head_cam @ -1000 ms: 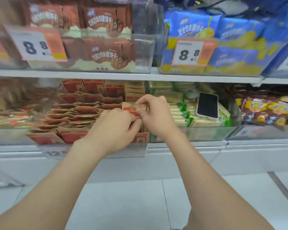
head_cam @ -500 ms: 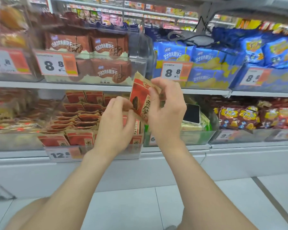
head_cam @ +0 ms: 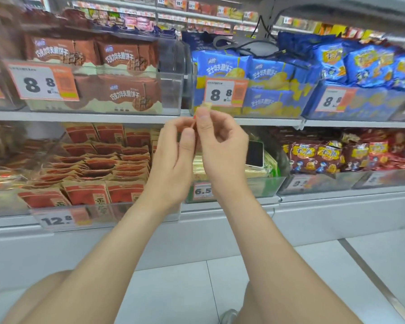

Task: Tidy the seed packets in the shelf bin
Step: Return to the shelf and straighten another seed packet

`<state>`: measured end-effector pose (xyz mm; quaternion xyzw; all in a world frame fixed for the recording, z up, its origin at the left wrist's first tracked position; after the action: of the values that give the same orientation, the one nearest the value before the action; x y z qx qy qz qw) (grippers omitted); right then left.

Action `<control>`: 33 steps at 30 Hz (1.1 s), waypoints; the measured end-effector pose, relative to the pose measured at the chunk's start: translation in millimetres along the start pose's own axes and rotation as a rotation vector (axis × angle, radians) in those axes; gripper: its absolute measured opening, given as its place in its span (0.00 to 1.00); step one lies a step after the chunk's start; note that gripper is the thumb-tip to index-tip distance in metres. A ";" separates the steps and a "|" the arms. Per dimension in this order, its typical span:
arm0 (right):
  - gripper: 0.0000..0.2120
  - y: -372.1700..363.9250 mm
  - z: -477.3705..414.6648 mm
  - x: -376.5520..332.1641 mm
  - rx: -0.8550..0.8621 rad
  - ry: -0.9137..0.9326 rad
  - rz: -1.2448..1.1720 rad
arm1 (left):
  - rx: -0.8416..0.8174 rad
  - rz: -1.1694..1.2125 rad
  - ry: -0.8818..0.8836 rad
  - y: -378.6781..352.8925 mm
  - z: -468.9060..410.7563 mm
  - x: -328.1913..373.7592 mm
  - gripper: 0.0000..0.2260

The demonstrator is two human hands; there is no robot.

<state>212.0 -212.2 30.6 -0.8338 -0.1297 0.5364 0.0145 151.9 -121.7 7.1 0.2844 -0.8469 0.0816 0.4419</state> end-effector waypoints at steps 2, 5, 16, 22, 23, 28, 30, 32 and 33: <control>0.05 -2.1 3.4 5.8 -0.076 -0.034 0.080 | 0.072 0.181 0.127 -2.7 2.7 0.6 0.16; 0.13 -1.4 9.9 9.8 -0.128 -0.195 0.057 | 0.146 0.285 0.240 -6.5 8.0 -0.1 0.17; 0.10 -15.2 21.3 22.2 -0.169 -0.324 -0.005 | 0.198 0.338 0.408 5.3 10.7 -13.3 0.15; 0.13 -18.1 17.2 25.8 -0.186 -0.358 -0.083 | 0.138 0.340 0.398 12.6 5.5 -11.7 0.15; 0.14 -17.4 15.8 25.4 -0.212 -0.351 -0.072 | 0.142 0.348 0.408 14.0 5.3 -11.8 0.15; 0.07 -8.1 13.9 17.6 -0.429 -0.332 0.104 | 0.227 0.576 0.564 23.1 4.1 -13.4 0.19; 0.12 -6.4 16.3 19.2 -0.507 -0.326 0.224 | 0.262 0.637 0.599 27.6 1.4 -14.4 0.22; 0.14 -6.5 18.4 20.7 -0.525 -0.313 0.282 | 0.267 0.693 0.616 32.4 0.5 -13.8 0.24; 0.13 -6.5 18.4 20.3 -0.504 -0.295 0.271 | 0.248 0.700 0.612 33.9 0.2 -14.2 0.24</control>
<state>202.1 -203.3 5.8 -0.7342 -0.1469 0.5994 -0.2829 139.4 -88.0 -0.5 -0.0041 -0.7065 0.4059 0.5798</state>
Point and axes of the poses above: each hand's wrist, its own z-axis away from the middle knuckle, its own y-axis out of the back of the hand, x = y × z, the point moved 2 cm from there along -z, towards the middle knuckle, and after that the axes turned 5 degrees about z, right-handed, at the moved point
